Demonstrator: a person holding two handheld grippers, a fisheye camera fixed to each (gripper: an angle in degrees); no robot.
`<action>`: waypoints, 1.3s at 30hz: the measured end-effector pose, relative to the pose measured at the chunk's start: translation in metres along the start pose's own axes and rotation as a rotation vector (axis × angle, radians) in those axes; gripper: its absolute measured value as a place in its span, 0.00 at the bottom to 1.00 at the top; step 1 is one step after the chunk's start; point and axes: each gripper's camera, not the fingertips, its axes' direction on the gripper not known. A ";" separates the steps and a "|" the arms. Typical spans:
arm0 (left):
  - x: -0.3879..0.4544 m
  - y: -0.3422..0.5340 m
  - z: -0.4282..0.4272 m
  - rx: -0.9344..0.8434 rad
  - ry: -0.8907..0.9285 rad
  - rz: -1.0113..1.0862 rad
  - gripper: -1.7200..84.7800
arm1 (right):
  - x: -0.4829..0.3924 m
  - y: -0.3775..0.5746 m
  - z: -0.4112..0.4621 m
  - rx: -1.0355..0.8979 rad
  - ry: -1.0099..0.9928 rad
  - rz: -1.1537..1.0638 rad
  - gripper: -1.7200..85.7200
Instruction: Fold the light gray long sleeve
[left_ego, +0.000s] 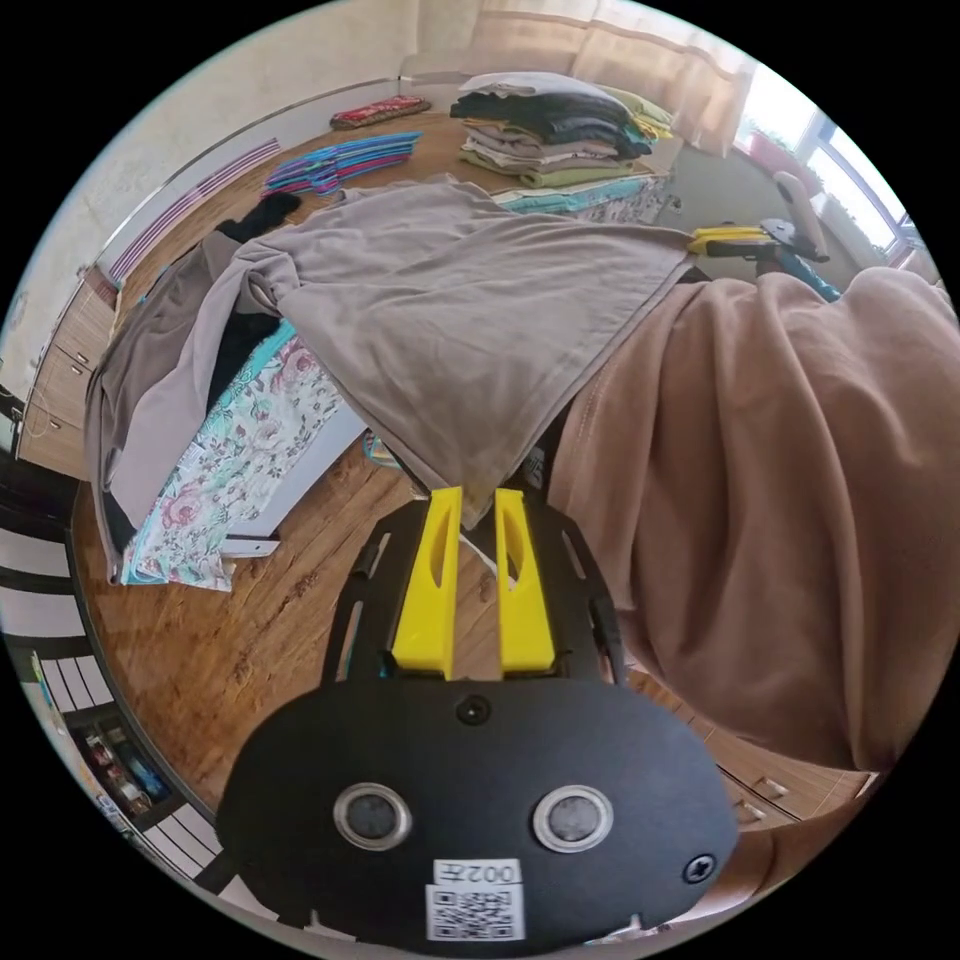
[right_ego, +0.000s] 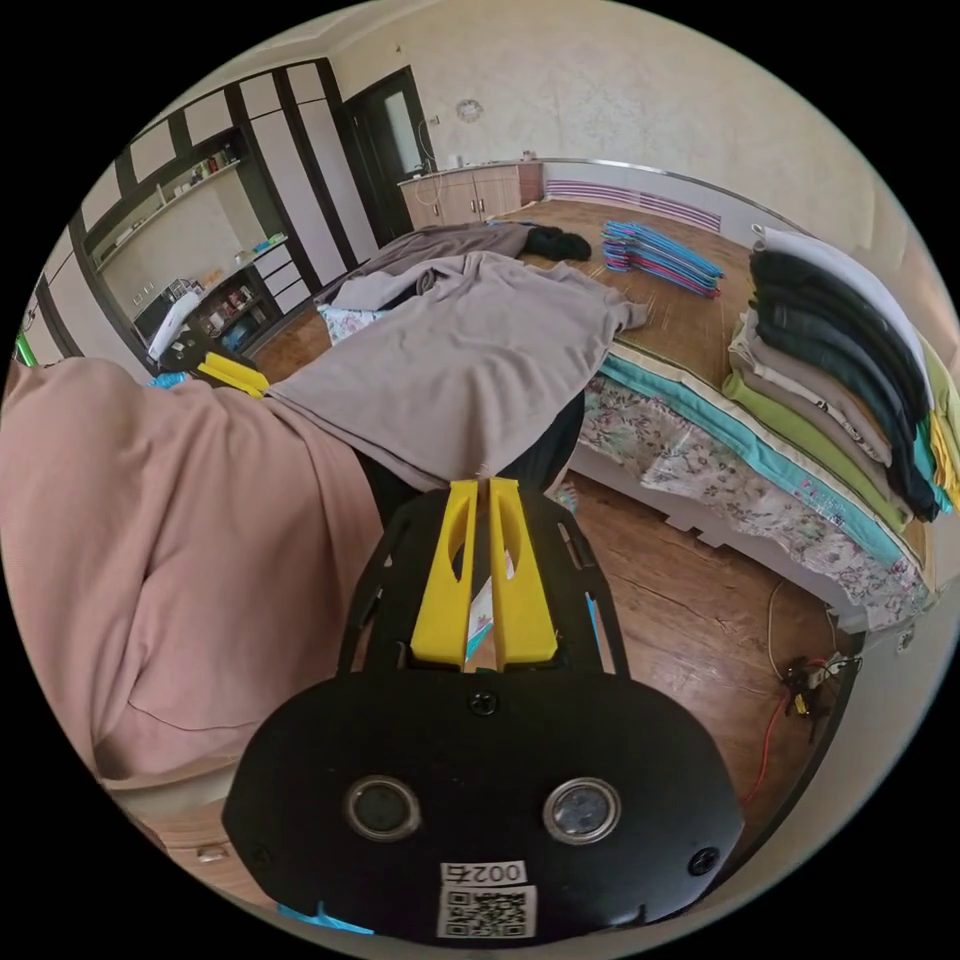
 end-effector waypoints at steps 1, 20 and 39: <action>0.001 0.001 -0.001 -0.004 -0.015 0.007 0.03 | 0.000 0.001 -0.003 0.007 -0.002 0.001 0.02; -0.004 0.039 -0.041 0.094 0.002 -0.010 0.01 | -0.022 0.039 -0.018 -0.142 -0.104 -0.169 0.02; -0.018 0.057 -0.036 0.115 -0.109 -0.144 0.01 | -0.063 0.080 0.019 -0.204 -0.102 -0.251 0.11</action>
